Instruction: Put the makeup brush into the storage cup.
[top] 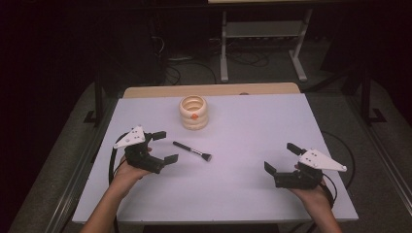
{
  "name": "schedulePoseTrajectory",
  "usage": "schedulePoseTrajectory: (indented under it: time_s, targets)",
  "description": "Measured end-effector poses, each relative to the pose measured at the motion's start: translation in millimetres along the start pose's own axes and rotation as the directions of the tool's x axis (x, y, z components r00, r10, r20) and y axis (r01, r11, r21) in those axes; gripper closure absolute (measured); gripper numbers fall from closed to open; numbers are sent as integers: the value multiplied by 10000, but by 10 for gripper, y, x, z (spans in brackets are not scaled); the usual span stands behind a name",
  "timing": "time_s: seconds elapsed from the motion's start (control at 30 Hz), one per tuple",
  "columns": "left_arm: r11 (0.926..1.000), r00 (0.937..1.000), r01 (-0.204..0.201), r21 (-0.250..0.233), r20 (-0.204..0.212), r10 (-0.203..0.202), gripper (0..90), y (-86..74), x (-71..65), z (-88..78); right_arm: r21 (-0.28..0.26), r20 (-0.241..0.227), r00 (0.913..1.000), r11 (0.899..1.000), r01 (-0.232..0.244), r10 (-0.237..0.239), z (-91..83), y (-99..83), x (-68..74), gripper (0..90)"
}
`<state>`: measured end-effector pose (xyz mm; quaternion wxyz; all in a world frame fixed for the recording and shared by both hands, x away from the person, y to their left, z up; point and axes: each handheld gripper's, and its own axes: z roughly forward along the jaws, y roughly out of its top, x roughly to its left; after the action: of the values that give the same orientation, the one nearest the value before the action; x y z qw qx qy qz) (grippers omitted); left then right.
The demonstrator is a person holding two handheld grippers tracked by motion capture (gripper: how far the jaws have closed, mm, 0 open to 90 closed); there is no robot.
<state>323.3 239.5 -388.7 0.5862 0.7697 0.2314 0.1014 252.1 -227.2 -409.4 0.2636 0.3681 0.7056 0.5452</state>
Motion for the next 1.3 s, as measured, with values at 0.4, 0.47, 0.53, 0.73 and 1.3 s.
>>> schedulePoseTrajectory:
  time_s: [0.4, 0.47, 0.53, 0.73, 1.3]
  targets:
    - [9991, 9998, -110, 411, 170, 103, 0, 38, 45, 116, 319, -111, 9999, 9995, -81, 85, 33, -20, 5, 0]
    - [9991, 9998, -97, 403, 183, 89, 0, 50, 49, 134, 316, -109, 9999, 9995, -82, 86, 33, -20, 6, 0]
    - [9991, 9998, -93, 423, 168, 86, 0, 60, 51, 151, 317, -111, 9999, 9995, -79, 82, 33, -19, 6, 0]
    - [9989, 9996, -140, 442, 232, 130, 0, 87, 63, 193, 317, -88, 9999, 9995, -81, 83, 29, -17, 3, 0]
    - [9995, 9990, -230, 205, 379, 222, 0, 202, 96, 281, 261, -49, 9999, 9996, -122, 123, 21, -14, -4, 0]
